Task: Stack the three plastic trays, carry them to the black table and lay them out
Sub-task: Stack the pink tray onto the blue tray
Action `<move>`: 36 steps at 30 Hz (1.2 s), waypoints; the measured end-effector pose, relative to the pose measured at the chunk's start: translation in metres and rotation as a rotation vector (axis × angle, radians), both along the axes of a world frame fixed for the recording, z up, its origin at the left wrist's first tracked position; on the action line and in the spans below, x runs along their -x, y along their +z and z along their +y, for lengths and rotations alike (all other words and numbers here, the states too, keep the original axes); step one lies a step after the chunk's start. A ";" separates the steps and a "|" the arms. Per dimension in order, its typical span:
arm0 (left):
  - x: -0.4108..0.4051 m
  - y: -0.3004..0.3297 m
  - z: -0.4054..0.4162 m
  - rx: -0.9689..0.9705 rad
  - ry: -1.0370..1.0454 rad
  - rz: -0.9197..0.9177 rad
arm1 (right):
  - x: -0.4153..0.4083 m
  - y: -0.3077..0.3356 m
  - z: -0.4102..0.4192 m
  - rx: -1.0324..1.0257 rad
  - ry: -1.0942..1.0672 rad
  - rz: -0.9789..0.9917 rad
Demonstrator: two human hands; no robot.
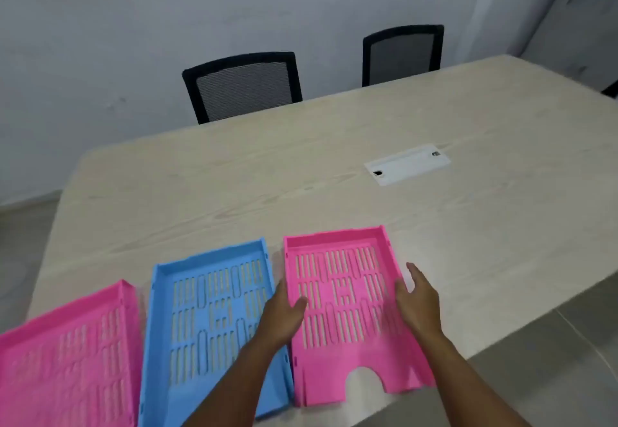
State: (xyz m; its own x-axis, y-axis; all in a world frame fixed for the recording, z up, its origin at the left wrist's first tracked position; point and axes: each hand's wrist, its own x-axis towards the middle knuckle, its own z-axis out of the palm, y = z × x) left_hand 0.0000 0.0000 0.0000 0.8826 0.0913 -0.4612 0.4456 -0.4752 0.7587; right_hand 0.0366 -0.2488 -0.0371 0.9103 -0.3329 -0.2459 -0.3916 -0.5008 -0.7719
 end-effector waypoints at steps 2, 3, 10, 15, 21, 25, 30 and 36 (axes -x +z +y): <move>-0.002 -0.007 -0.003 0.017 -0.004 0.053 | 0.004 -0.003 -0.005 0.012 0.008 0.088; -0.001 -0.012 -0.005 0.025 0.004 0.090 | 0.007 -0.008 -0.006 0.021 0.027 0.118; -0.009 -0.013 -0.004 0.149 0.121 0.075 | 0.008 -0.001 -0.019 0.078 0.098 0.118; -0.022 0.009 -0.010 0.357 0.216 -0.087 | -0.019 0.035 -0.025 0.093 0.100 0.049; -0.021 0.020 0.027 0.428 0.397 -0.209 | -0.037 0.067 0.016 0.048 0.148 -0.051; -0.003 0.021 0.082 0.428 0.541 -0.260 | -0.033 0.065 0.075 -0.014 0.242 -0.062; 0.034 0.020 0.153 0.369 0.704 -0.290 | -0.008 0.046 0.154 -0.114 0.349 -0.028; 0.078 0.004 0.208 0.321 0.738 -0.283 | 0.027 0.024 0.207 -0.143 0.427 0.031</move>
State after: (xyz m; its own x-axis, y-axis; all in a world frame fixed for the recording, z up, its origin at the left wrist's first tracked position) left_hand -0.0775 0.2076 0.0043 0.7341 0.5909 -0.3345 0.3303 0.1196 0.9363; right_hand 0.0099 -0.0420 -0.0129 0.9504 0.1099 -0.2911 -0.1970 -0.5115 -0.8364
